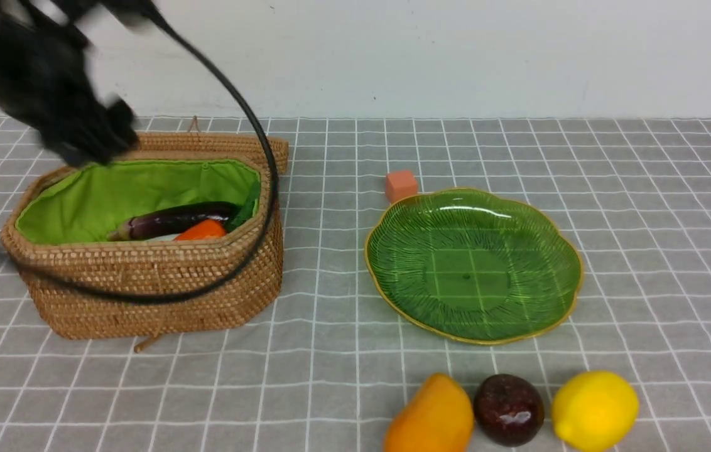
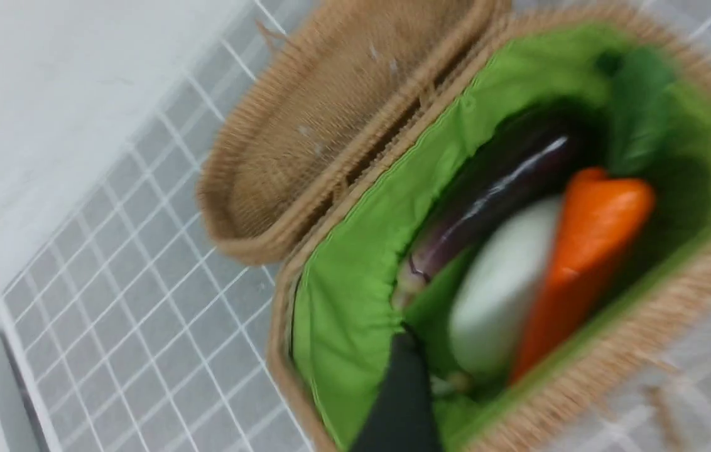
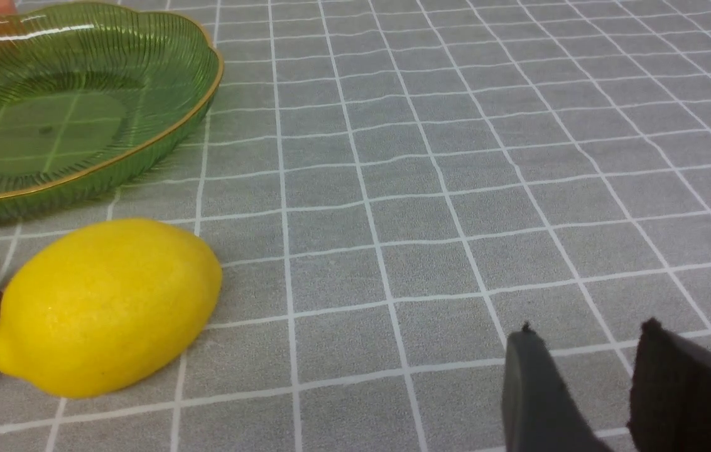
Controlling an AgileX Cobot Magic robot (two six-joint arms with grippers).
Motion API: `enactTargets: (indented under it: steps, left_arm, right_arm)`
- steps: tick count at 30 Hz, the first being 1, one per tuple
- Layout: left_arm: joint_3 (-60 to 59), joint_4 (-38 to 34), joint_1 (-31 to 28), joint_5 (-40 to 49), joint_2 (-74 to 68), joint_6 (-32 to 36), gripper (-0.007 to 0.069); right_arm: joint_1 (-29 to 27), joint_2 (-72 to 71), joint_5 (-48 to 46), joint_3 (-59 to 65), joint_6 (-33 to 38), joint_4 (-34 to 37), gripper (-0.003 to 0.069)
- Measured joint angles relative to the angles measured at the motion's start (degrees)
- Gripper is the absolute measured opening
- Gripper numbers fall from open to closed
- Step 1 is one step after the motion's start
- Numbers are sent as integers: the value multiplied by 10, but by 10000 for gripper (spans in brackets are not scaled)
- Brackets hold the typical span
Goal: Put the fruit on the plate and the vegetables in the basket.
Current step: Use the right arm to grab a lemon and put it into the right plate
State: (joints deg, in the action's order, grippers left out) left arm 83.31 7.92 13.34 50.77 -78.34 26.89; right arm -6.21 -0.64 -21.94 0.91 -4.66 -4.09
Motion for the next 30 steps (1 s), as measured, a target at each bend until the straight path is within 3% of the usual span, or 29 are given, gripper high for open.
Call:
enactTargets:
  steps: [1,2,6,10,14,15,23,30]
  left_arm:
    - [1,-23,0,40,63,-35,512]
    - [1,-23,0,40,70,-40,512]
    - [-3,-26,0,178,208,-144,233]
    - [-69,-30,-1,200,321,-220,0]
    - [-169,-41,-1,193,439,-302,-13]
    - [-242,-45,-1,170,508,-339,-13]
    - [-530,-60,-1,-25,709,-383,-13]
    - [-623,-98,-1,-108,725,-428,-13]
  right_arm:
    - [0,0,0,0,0,0,241]
    - [0,0,0,0,0,0,241]
    - [0,0,0,0,0,0,241]
    - [0,0,0,0,0,0,241]
    - [0,0,0,0,0,0,241]
    - [0,0,0,0,0,0,241]
    - [0,0,0,0,0,0,241]
    - [0,0,0,0,0,0,241]
